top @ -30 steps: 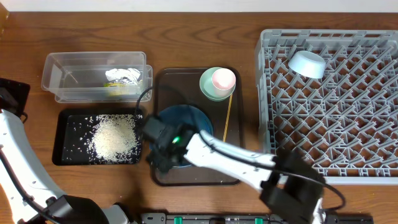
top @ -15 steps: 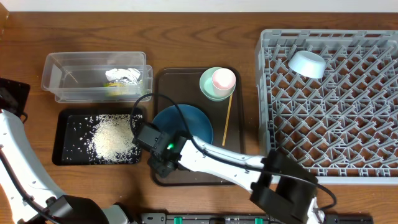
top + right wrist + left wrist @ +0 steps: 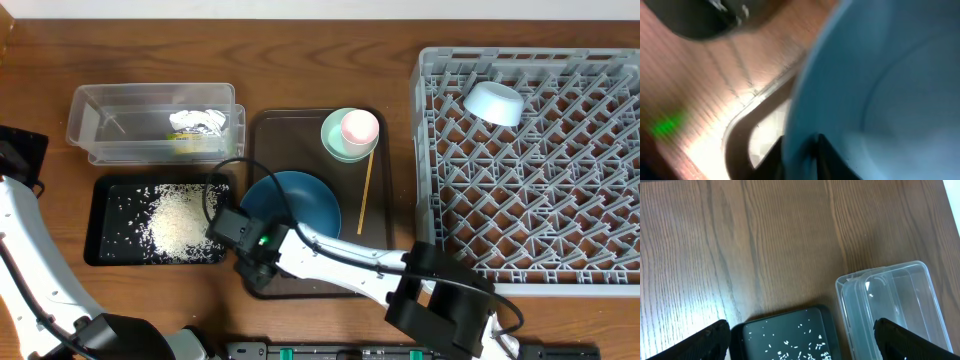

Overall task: Sort waste into correct bins and load items into the dishwasher rack
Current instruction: 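Grasp the blue plate rim with the right gripper, then lift the blue plate and carry it to the rack's right side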

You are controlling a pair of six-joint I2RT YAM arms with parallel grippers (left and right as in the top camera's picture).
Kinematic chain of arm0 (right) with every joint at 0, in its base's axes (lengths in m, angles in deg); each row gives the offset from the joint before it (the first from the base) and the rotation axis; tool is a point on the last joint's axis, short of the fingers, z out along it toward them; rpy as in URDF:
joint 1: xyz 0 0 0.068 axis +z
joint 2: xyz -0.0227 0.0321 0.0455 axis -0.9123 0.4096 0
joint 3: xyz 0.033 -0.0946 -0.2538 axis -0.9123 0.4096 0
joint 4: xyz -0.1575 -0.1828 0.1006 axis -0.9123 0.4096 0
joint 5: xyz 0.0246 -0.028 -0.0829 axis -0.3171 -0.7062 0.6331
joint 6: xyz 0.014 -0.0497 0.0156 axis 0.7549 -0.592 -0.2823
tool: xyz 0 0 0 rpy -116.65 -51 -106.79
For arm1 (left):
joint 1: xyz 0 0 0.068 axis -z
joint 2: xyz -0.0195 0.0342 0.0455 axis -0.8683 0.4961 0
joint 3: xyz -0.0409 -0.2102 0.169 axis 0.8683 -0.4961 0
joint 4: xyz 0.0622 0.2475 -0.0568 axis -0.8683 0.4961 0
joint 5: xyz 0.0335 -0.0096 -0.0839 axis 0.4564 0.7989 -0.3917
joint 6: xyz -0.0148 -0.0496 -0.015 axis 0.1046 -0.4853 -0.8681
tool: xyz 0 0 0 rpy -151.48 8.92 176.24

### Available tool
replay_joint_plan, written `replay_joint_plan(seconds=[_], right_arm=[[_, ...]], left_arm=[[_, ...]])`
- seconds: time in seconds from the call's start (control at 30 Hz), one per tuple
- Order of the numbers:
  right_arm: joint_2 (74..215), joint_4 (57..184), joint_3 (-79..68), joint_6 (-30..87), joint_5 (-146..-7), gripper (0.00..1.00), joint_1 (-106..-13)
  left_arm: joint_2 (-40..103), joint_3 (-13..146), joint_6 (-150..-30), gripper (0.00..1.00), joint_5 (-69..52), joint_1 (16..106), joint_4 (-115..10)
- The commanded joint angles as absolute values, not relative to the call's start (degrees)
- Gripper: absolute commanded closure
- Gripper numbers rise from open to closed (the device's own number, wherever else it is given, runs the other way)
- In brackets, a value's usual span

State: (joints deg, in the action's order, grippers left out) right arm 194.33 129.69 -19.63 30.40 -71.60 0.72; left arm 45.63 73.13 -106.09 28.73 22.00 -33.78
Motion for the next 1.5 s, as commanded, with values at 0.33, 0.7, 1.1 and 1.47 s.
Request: replay_joint_plan(seconds=[0.33,0.7,1.1,1.47], right_arm=[[193.35,141.19,-34.60,31.03,-71.77,0.99,-2.82],[181.44,159.59,-47.83,29.85,-65.08,0.99,-25.85],[171.16,151.88,-46.34,16.26,-106.33,0.99,-71.36],[174.18,118.63,-24.44,18.97,-138.08,0.99,-92.78]], left_arm=[[45.88,73.43,-106.16,0.06,28.93,21.76,-33.60],[45.88,73.43,-106.16,0.06,28.93,21.76,-33.60],[45.88,73.43,-106.16,0.06,28.93,21.76,-33.60],[45.88,73.43,-106.16,0.06,28.93,21.76,-33.60]])
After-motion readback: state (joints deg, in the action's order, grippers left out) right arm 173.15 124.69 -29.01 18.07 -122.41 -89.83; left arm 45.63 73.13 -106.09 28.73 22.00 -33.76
